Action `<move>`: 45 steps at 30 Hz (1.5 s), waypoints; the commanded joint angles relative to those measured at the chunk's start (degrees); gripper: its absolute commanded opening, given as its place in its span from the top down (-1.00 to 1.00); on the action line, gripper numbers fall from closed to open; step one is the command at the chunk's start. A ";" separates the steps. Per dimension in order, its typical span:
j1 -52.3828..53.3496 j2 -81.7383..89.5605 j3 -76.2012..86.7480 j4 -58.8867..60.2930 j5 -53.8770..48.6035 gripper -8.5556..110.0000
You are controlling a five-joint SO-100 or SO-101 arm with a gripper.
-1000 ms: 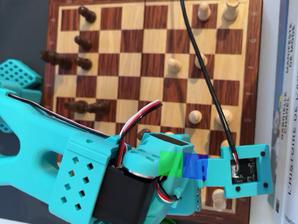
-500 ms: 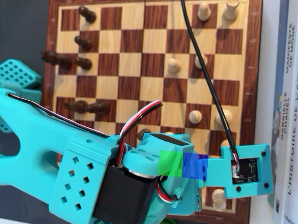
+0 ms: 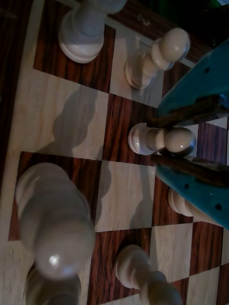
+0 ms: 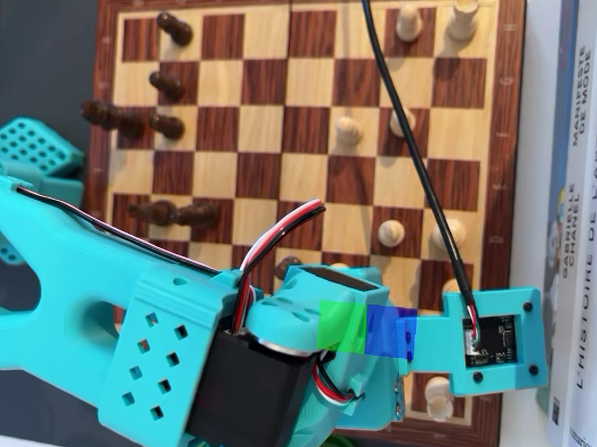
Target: Play chess
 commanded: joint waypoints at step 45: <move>1.93 19.51 15.21 -0.53 0.44 0.75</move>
